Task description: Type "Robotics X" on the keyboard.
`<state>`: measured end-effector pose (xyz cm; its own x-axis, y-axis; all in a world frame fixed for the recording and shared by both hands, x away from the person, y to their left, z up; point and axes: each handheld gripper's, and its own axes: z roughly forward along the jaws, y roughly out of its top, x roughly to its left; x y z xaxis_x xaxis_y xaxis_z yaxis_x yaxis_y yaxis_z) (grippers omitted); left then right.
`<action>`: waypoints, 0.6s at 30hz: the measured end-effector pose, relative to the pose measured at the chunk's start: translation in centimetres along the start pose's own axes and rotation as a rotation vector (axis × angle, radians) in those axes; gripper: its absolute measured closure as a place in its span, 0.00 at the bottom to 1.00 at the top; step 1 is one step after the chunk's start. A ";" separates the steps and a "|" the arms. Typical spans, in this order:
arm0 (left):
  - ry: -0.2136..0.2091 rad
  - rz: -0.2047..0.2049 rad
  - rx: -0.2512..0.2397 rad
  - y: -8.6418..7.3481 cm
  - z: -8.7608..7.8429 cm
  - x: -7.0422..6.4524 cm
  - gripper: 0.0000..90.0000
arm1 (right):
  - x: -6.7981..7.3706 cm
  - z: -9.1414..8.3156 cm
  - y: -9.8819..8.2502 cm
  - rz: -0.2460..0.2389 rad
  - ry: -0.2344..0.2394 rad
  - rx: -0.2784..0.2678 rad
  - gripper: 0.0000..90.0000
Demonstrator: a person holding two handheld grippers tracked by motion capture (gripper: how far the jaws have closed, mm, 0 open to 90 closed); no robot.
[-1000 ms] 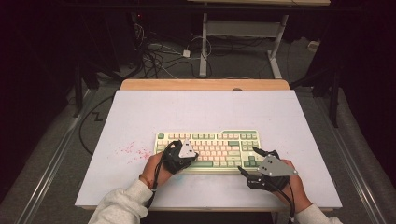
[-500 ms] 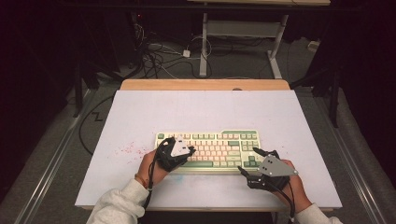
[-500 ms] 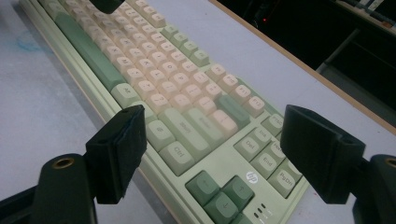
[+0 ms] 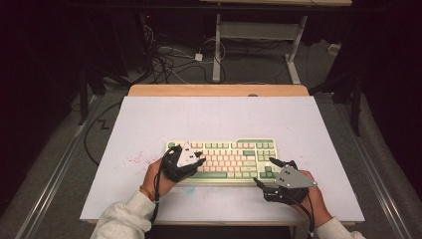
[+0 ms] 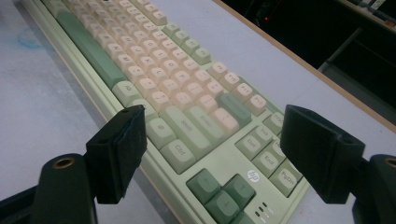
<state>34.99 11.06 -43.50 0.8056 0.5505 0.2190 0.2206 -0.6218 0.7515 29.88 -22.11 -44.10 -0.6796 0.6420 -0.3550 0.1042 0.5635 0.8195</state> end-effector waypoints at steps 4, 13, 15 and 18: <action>0.000 -0.003 -0.015 -0.1 -0.1 0.0 0.51 | 0.0 0.0 0.0 0.000 0.000 -0.001 0.26; 0.057 0.009 -0.064 -0.5 -0.9 -0.4 0.23 | 0.0 -0.1 0.0 0.000 0.005 -0.006 0.29; 0.060 0.011 -0.079 -0.6 -1.2 -0.3 0.23 | 0.0 -0.1 0.0 0.001 0.011 -0.008 0.33; 0.076 0.015 -0.091 -0.9 -1.7 -0.3 0.23 | 0.0 -0.1 0.1 0.006 0.035 -0.008 0.45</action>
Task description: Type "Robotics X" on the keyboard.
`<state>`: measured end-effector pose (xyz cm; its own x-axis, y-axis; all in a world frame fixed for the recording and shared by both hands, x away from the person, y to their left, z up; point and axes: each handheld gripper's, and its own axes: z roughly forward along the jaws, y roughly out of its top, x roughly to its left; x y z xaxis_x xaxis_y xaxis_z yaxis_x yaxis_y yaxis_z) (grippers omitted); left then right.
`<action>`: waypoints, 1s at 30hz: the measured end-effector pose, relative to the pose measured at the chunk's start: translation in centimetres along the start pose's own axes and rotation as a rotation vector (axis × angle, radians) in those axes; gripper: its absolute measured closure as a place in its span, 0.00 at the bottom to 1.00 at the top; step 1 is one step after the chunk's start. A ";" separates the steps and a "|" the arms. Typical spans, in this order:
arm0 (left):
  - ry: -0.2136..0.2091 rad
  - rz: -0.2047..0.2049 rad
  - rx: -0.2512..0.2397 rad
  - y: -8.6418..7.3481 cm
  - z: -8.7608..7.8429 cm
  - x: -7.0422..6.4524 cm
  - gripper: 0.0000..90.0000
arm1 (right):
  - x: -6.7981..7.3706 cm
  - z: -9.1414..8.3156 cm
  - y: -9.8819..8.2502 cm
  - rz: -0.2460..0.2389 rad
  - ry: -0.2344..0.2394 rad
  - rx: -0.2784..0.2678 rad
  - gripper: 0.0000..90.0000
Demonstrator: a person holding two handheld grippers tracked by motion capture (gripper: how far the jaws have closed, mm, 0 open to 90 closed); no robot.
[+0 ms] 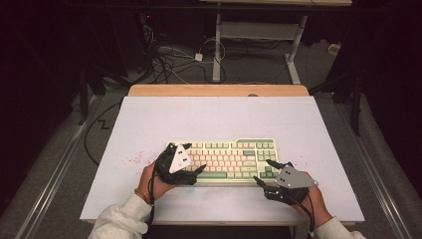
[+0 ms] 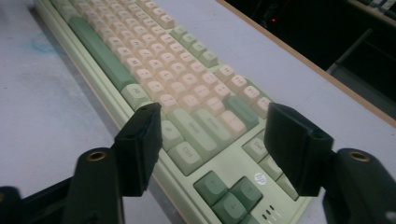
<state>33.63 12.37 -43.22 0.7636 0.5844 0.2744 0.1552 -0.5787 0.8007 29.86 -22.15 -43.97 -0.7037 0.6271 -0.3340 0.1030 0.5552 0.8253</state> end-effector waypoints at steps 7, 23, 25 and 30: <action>0.037 0.024 0.006 -0.8 -1.2 0.1 0.23 | -0.3 0.1 0.1 0.022 0.071 0.019 0.81; 0.055 -0.021 -0.004 -4.6 -4.3 0.5 0.23 | -0.3 2.0 1.6 0.004 0.153 0.050 1.00; 0.065 -0.021 0.008 -5.1 -4.5 0.4 0.23 | -0.2 2.4 1.8 -0.002 0.159 0.053 1.00; 0.081 -0.024 0.038 -6.1 -5.1 0.6 0.22 | 0.0 3.3 2.3 -0.006 0.169 0.062 1.00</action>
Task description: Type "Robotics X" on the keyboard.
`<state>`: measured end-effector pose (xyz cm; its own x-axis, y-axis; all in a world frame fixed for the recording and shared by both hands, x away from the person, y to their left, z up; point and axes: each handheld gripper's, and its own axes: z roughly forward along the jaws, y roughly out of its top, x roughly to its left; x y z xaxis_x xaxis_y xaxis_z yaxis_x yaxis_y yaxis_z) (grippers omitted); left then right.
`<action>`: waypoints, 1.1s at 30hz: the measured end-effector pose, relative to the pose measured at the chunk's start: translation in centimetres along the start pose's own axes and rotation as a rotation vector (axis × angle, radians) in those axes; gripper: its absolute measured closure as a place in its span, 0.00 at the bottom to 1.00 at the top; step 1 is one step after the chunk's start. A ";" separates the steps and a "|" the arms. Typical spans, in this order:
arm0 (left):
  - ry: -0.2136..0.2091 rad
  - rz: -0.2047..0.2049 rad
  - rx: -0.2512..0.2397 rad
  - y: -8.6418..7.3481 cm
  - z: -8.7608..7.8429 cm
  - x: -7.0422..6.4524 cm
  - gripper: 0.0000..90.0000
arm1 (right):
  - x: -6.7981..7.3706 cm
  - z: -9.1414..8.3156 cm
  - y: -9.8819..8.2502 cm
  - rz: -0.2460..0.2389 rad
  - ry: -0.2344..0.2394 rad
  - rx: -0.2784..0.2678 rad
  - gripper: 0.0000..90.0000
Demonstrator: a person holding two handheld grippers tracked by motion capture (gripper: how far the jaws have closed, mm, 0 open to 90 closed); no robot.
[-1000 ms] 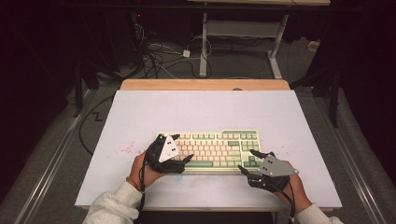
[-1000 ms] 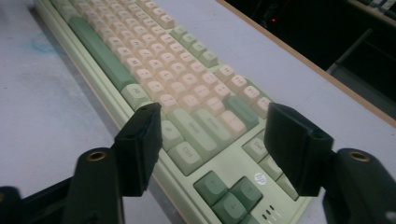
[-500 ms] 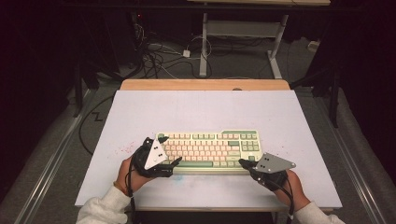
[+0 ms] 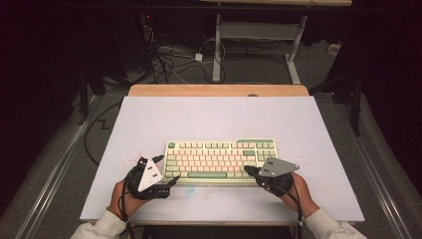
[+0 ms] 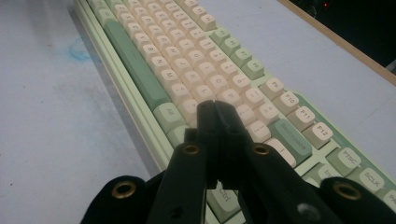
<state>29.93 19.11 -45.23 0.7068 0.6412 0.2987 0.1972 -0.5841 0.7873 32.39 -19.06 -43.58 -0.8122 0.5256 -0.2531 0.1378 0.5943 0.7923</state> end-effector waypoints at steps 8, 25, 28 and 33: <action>0.010 -0.014 0.007 -0.8 -0.5 0.2 0.22 | -0.1 0.8 0.6 -0.003 0.007 0.008 1.00; -0.005 -0.020 0.015 -1.0 -0.1 0.1 0.22 | -1.0 3.6 2.4 -0.006 0.026 0.042 1.00; -0.005 -0.024 0.015 -1.0 -0.1 0.2 0.22 | -1.0 4.3 2.9 -0.006 0.027 0.053 1.00; -0.008 -0.037 0.015 -1.1 0.0 0.3 0.22 | -1.0 5.3 3.5 0.000 0.032 0.078 1.00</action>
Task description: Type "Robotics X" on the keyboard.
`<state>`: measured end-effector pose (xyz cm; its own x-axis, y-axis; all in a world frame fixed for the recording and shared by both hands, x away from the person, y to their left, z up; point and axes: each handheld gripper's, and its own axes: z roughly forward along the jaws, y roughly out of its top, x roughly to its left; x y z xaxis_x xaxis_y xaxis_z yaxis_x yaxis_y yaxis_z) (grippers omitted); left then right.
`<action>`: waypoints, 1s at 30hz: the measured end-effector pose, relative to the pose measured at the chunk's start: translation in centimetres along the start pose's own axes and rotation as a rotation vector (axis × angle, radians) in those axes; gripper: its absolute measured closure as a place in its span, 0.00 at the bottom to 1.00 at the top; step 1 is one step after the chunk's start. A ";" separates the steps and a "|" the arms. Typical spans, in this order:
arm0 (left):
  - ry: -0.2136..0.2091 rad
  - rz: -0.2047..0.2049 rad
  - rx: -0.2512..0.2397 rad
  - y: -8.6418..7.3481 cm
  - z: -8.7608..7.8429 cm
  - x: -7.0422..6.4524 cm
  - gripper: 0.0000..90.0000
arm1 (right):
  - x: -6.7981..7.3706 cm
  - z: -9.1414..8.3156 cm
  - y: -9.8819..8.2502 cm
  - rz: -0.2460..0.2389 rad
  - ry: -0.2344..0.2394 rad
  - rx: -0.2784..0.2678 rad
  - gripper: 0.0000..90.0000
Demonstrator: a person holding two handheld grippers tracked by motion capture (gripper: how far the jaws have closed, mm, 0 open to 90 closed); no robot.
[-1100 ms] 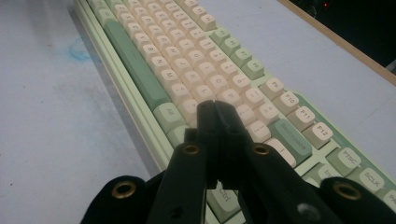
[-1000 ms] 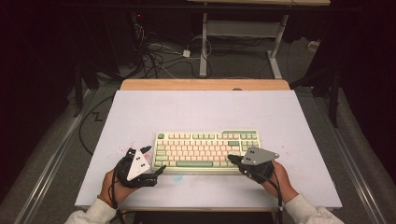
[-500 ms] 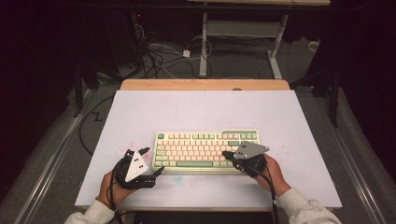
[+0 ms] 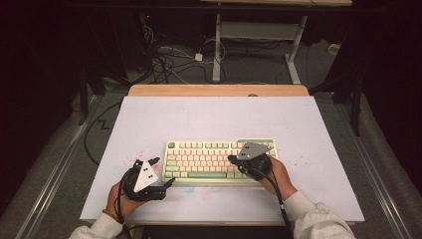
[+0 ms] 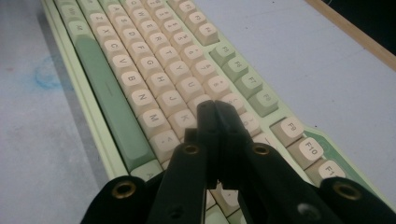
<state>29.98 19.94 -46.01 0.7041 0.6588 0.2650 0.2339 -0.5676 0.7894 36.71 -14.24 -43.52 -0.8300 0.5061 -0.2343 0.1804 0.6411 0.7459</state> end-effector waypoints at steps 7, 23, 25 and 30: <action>-0.002 0.001 0.000 0.0 0.0 -0.1 0.22 | -0.1 1.7 0.9 -0.005 -0.001 0.049 1.00; -0.007 0.014 0.006 -0.2 -0.1 -0.1 0.22 | -0.6 3.8 1.3 -0.015 -0.023 0.109 1.00; -0.011 0.016 0.008 -0.2 -0.1 -0.2 0.22 | -0.5 3.9 1.3 -0.019 -0.028 0.122 1.00; -0.011 0.019 0.012 -0.2 0.0 -0.2 0.22 | -0.4 3.5 1.3 -0.008 -0.024 0.112 1.00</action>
<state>29.76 19.88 -46.19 0.7161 0.6420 0.2740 0.2278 -0.5860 0.7777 39.07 -11.61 -44.66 -0.8191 0.5132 -0.2562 0.2326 0.7054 0.6695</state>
